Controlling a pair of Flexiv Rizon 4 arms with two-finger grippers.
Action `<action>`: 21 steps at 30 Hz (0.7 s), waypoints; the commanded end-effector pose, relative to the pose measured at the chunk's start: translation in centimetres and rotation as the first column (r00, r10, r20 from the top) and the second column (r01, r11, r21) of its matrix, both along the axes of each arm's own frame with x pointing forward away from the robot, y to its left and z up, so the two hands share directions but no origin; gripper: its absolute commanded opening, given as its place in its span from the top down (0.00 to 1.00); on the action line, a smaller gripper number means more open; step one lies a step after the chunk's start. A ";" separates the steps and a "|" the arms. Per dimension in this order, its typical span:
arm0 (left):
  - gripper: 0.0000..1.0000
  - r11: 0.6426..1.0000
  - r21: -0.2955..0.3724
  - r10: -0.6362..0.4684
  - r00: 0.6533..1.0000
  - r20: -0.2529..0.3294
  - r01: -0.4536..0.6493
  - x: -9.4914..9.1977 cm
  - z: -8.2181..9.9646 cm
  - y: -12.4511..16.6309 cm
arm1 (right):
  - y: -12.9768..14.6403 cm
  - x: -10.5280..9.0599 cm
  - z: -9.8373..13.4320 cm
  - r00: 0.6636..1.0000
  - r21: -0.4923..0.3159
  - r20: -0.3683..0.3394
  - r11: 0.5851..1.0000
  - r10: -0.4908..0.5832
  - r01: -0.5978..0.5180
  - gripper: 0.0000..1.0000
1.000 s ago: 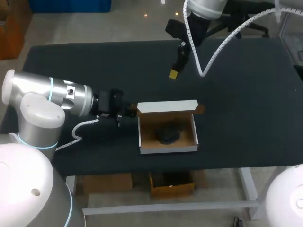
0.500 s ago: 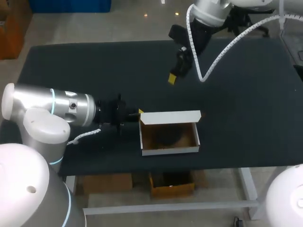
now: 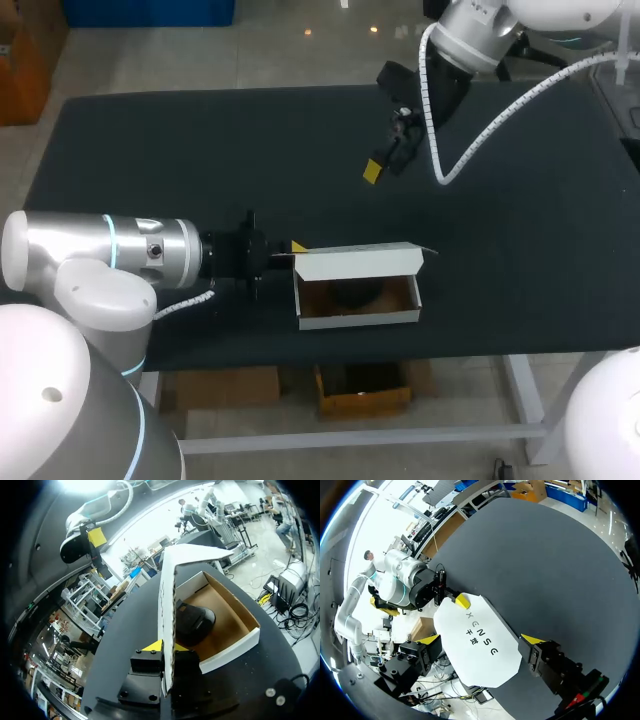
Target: Assemble the packaging by folding the flat box into shape, placing the metal phone stand inside, and closing the box properly
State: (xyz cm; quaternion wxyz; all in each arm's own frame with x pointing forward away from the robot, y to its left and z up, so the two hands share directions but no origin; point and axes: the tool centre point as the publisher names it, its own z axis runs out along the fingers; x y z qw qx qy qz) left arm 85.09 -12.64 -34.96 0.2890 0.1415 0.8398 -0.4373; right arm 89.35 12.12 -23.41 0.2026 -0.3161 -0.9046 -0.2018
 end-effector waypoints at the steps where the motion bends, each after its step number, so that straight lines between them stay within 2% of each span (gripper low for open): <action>1: 1.00 1.000 -0.011 0.010 1.000 0.012 -0.010 -0.3 -0.6 0.0 | 0.0 -0.2 0.0 1.000 0.001 0.003 1.000 -0.001 0.001 0.00; 6: 1.00 1.000 -0.011 0.010 1.000 0.012 -0.010 -0.3 -0.6 0.0 | 0.0 -0.2 0.0 1.000 0.001 0.003 1.000 -0.001 0.001 0.00; 7: 1.00 1.000 -0.011 0.010 1.000 0.012 -0.010 -0.3 -0.6 0.0 | 0.3 0.3 0.1 0.999 0.006 -0.040 1.000 0.000 0.000 0.00; 8: 1.00 1.000 -0.011 0.010 1.000 0.012 -0.010 -0.3 -0.6 0.0 | 0.5 0.8 0.0 0.996 -0.022 -0.071 0.999 -0.047 0.045 0.00; 10: 1.00 1.000 0.004 0.015 0.999 0.051 -0.015 -0.7 -0.6 -0.1 | 0.8 0.8 0.0 0.991 -0.017 -0.128 0.999 -0.048 0.047 0.00; 13: 1.00 1.000 0.026 -0.002 0.994 0.109 0.000 -1.5 -0.8 0.0 | 1.0 0.6 -0.4 0.965 -0.063 -0.239 0.994 -0.104 0.091 0.00; 14: 1.00 1.000 0.023 -0.006 0.993 0.116 0.003 -1.7 -0.8 0.0 | 0.9 0.6 -0.5 0.957 -0.093 -0.257 0.989 -0.137 0.117 0.00; 16: 1.00 1.000 0.030 -0.007 0.990 0.140 0.002 -1.8 -0.8 0.0 | 0.6 0.3 -0.6 0.934 -0.084 -0.318 0.986 -0.164 0.144 0.00; 21: 1.00 0.999 0.043 -0.015 0.984 0.180 0.007 -1.8 -1.0 -0.1 | -0.2 -0.7 -0.8 0.877 -0.154 -0.398 0.962 -0.271 0.227 0.00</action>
